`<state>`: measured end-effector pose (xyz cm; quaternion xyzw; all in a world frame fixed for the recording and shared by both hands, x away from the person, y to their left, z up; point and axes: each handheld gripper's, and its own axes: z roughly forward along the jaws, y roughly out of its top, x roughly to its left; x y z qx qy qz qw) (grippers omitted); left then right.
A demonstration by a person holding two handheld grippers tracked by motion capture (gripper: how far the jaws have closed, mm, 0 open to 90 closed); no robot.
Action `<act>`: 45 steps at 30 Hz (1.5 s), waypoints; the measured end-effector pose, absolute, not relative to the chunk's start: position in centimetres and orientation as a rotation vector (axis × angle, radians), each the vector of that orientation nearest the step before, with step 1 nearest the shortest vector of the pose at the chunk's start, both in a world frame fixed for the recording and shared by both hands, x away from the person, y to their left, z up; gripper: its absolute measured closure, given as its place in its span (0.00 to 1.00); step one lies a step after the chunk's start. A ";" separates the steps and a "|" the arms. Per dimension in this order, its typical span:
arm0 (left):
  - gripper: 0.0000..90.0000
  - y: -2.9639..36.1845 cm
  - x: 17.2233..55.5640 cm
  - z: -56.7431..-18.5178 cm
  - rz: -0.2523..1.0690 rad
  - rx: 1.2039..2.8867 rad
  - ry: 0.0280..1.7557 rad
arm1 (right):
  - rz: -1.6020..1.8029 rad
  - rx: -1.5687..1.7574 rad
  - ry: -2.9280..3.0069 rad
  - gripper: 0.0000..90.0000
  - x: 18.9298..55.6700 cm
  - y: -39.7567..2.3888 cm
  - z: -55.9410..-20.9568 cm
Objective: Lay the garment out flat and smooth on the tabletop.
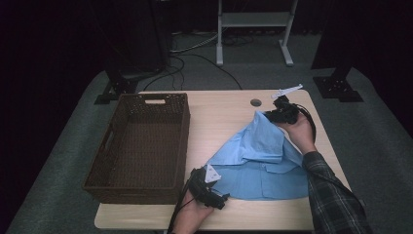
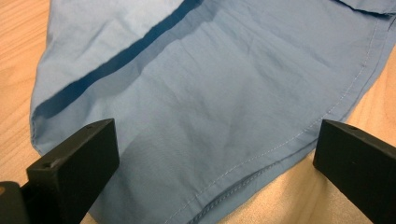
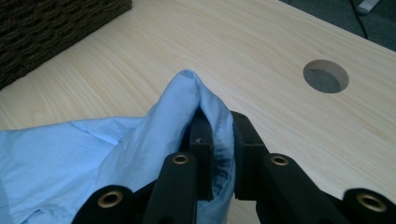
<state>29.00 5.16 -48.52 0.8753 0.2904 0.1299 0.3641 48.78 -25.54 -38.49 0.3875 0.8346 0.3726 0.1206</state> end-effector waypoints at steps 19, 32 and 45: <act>0.00 5.1 29.0 -48.5 0.331 2.251 0.740 | 0.939 1.176 2.330 0.84 51.4 -25.8 -39.0; 0.00 5.1 29.0 -48.5 0.331 2.253 0.740 | 1.026 1.156 2.285 0.54 50.0 -27.3 -38.0; 0.00 5.1 29.0 -48.5 0.331 2.252 0.739 | 1.125 1.091 2.274 0.10 46.2 -28.9 -38.6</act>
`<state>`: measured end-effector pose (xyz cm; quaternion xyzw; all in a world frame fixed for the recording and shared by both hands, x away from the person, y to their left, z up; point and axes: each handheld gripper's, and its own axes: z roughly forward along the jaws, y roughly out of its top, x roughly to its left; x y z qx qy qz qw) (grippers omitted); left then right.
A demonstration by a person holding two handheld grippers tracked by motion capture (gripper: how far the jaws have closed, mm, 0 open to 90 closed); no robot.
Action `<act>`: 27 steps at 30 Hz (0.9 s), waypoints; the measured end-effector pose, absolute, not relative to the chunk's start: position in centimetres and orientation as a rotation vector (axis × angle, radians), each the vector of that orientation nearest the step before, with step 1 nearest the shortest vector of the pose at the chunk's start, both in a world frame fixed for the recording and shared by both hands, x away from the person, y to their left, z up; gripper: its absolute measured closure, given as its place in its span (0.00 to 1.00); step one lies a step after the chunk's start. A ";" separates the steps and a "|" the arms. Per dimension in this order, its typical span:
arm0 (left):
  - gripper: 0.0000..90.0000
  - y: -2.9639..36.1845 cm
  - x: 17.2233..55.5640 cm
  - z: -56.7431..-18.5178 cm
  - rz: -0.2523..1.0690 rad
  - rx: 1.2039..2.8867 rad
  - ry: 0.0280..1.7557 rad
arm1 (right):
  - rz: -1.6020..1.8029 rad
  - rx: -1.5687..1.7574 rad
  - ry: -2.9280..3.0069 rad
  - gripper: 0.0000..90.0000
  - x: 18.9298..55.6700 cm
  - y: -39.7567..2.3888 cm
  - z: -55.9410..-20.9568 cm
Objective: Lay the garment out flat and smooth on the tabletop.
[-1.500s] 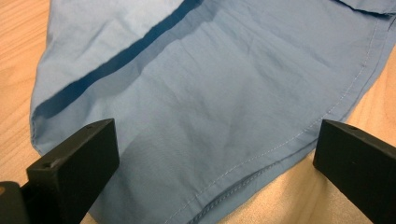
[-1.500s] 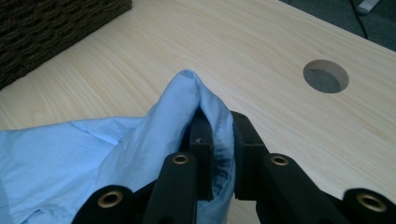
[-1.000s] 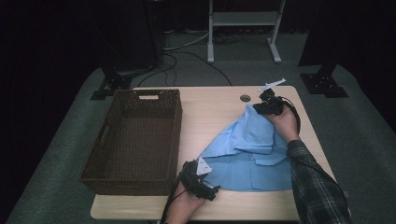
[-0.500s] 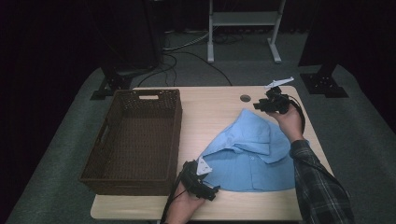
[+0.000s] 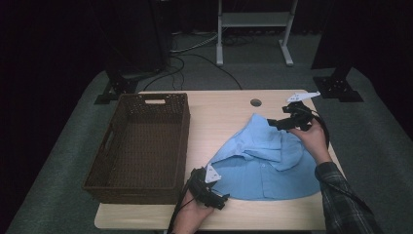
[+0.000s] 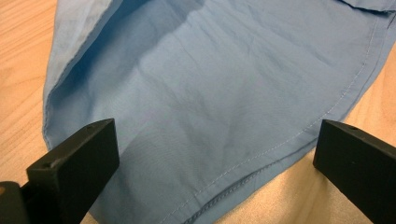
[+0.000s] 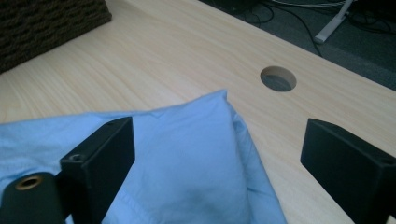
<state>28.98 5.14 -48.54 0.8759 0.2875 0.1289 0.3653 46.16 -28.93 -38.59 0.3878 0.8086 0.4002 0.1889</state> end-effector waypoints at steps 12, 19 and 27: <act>0.00 5.2 29.0 -48.5 0.331 2.256 0.738 | 1.071 1.082 2.301 0.00 42.1 -30.4 -40.9; 0.00 5.1 29.0 -48.5 0.331 2.254 0.739 | 1.105 1.096 2.306 0.00 40.1 -31.4 -42.8; 0.00 5.1 29.0 -48.5 0.331 2.254 0.739 | 1.064 1.115 2.330 0.00 38.9 -32.2 -45.6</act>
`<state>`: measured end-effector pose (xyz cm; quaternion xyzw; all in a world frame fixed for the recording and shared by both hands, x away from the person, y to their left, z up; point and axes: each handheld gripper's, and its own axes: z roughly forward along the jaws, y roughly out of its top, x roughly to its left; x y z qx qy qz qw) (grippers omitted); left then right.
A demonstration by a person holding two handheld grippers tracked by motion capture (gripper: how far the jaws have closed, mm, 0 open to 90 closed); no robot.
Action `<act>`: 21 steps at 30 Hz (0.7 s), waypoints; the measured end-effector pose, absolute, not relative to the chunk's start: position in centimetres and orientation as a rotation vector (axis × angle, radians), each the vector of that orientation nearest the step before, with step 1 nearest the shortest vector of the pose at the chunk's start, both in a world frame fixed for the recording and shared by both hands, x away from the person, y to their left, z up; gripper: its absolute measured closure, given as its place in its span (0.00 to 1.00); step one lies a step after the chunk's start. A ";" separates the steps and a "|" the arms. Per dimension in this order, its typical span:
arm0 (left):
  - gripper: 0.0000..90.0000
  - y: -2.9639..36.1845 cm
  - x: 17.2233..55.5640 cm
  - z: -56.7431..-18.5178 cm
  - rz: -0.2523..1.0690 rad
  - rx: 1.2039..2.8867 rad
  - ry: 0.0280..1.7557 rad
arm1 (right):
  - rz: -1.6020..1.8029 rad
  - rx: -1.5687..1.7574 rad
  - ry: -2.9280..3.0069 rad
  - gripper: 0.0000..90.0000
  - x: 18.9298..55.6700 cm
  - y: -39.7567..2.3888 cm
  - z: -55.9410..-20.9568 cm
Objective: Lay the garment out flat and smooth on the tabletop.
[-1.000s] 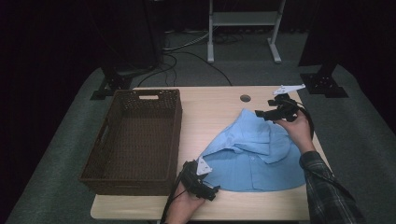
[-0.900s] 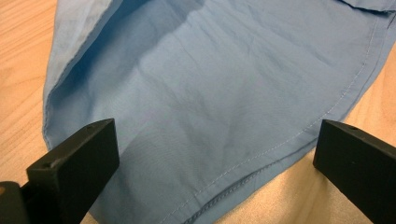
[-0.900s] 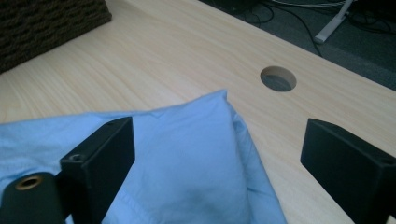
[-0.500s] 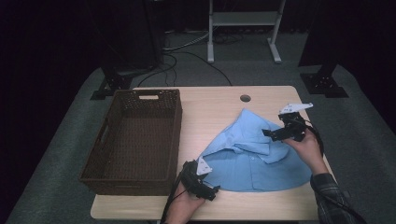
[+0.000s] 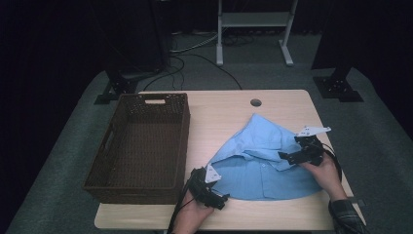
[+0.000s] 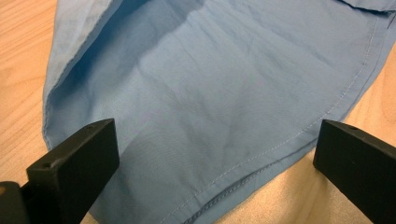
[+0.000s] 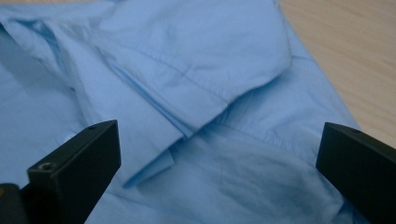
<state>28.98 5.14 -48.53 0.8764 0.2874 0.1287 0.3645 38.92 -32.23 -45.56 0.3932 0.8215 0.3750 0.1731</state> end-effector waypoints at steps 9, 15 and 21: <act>0.00 5.1 28.9 -48.5 0.332 2.255 0.740 | 1.012 1.100 2.374 0.00 38.8 -32.2 -47.3; 0.00 5.2 28.8 -48.5 0.329 2.257 0.739 | 0.994 1.088 2.420 0.00 38.6 -32.1 -48.6; 0.00 5.3 28.6 -48.5 0.329 2.254 0.736 | 1.017 1.088 2.409 0.00 38.5 -32.3 -48.7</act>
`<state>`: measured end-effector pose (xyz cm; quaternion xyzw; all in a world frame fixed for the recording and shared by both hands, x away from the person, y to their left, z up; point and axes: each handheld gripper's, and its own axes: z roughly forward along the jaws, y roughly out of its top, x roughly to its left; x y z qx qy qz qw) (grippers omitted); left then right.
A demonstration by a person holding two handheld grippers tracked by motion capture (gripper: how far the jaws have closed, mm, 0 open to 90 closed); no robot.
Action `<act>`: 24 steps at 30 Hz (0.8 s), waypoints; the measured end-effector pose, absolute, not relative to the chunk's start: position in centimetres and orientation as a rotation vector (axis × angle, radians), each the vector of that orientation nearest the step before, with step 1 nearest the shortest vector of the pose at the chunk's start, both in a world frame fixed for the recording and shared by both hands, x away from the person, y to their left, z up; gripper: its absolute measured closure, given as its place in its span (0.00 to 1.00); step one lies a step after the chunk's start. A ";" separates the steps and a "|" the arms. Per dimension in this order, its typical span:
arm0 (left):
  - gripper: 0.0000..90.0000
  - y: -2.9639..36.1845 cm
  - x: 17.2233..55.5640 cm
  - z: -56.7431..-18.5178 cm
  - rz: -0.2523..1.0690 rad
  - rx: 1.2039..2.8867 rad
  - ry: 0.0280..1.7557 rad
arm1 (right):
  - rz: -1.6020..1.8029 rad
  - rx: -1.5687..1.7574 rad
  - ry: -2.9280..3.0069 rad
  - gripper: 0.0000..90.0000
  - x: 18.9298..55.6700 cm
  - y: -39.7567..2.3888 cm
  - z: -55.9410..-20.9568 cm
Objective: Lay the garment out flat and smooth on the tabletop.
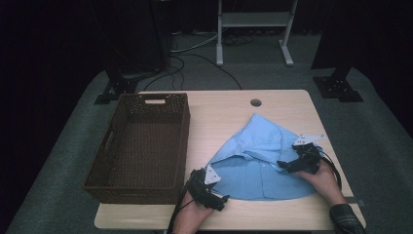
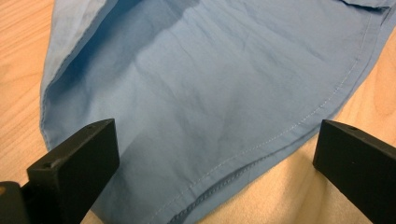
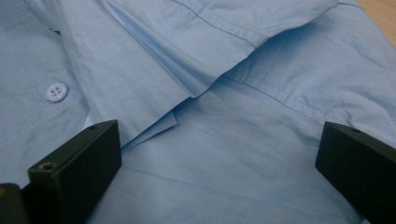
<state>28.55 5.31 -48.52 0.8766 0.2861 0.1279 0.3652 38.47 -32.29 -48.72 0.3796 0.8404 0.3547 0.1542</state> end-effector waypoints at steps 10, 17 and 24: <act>0.00 6.2 28.0 -47.6 0.334 2.196 0.720 | 1.018 1.097 2.401 0.00 37.2 -32.5 -48.7; 0.00 6.2 27.6 -46.9 0.346 2.175 0.700 | 1.023 1.068 2.417 0.00 35.9 -32.3 -48.8; 0.00 6.0 27.3 -46.5 0.342 2.174 0.682 | 1.039 1.009 2.458 0.00 34.2 -31.9 -48.8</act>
